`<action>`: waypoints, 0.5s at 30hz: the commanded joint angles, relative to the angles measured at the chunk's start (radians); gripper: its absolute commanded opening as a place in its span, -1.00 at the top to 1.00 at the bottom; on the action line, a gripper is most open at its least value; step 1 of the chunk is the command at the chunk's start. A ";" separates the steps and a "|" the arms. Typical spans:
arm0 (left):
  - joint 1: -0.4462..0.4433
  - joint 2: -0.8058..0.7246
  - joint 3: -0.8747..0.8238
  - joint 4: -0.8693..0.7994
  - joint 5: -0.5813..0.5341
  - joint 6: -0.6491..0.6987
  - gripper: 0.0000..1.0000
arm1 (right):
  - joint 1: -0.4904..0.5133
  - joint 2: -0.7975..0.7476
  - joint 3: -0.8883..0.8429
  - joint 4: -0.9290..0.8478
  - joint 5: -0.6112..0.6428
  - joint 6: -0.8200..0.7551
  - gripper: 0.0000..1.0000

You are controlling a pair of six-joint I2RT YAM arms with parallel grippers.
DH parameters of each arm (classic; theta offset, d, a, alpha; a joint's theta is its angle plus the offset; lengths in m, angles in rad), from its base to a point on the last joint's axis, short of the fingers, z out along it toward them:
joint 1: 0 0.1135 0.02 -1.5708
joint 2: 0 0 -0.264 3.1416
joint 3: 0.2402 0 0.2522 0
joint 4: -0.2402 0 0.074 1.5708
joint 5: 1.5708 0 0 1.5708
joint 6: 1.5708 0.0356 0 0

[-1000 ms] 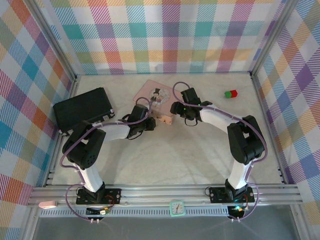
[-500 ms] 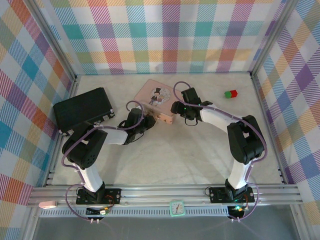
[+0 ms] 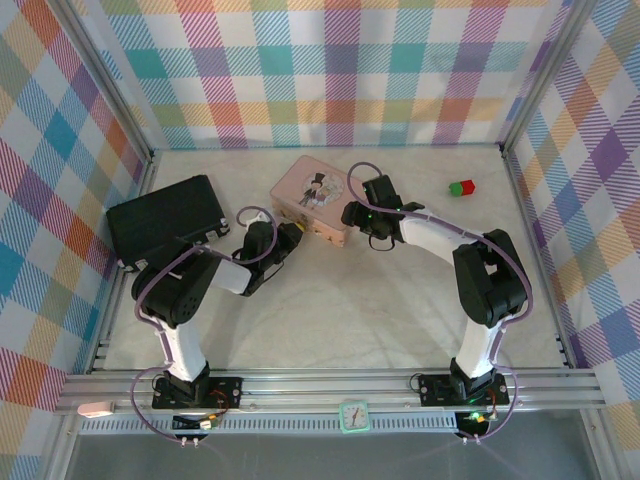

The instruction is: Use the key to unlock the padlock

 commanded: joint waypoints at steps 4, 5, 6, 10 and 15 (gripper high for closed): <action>0.010 -0.214 -0.004 -0.256 0.015 0.149 1.00 | -0.009 -0.064 -0.016 -0.002 -0.052 -0.098 -0.39; 0.009 -0.235 -0.002 -0.297 0.021 0.167 1.00 | -0.009 -0.076 -0.012 -0.007 -0.057 -0.108 -0.39; 0.009 -0.258 0.001 -0.350 0.032 0.189 1.00 | -0.009 -0.093 -0.010 -0.014 -0.062 -0.122 -0.39; -0.006 -0.336 0.030 -0.567 0.080 0.267 1.00 | -0.008 -0.151 -0.014 -0.056 -0.072 -0.174 -0.40; -0.111 -0.425 0.074 -0.813 0.086 0.398 1.00 | -0.009 -0.228 -0.059 -0.120 -0.074 -0.236 -0.50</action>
